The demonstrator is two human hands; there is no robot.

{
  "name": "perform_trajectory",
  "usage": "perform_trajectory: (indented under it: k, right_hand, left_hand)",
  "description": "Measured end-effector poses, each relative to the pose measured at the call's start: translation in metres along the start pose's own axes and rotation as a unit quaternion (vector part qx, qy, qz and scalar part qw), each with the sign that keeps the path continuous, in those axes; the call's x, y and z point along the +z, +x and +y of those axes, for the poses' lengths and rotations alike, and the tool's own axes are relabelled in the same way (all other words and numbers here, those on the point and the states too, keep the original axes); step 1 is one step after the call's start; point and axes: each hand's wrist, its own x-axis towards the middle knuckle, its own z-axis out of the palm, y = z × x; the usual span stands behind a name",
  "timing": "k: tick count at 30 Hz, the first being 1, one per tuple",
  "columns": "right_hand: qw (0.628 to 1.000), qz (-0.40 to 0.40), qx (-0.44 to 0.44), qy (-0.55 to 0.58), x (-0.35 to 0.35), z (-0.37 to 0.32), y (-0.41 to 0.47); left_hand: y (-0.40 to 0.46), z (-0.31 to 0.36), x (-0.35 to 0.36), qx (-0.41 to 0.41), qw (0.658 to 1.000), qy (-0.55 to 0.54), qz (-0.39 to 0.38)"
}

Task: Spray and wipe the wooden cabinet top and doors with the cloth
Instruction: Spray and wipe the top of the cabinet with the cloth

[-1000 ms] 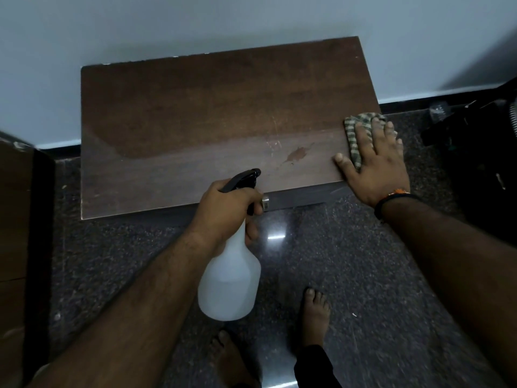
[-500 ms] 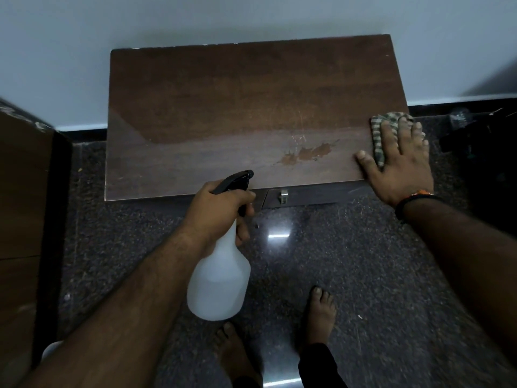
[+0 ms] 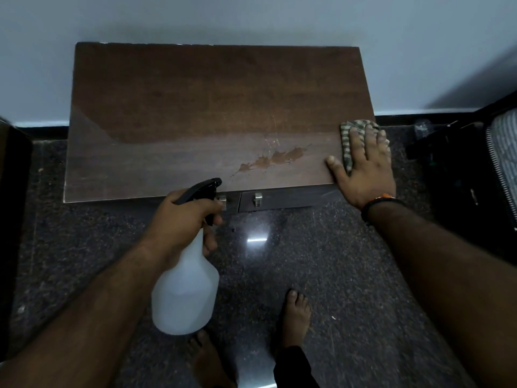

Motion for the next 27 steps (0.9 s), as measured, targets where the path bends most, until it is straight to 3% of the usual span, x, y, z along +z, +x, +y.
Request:
perform_trajectory:
  k: [27]
  right_hand:
    - [0.999,-0.009,-0.032,0.014,0.004,-0.047,-0.009]
  left_hand:
    - [-0.001,0.008,-0.004,0.020,1.000,-0.011,-0.005]
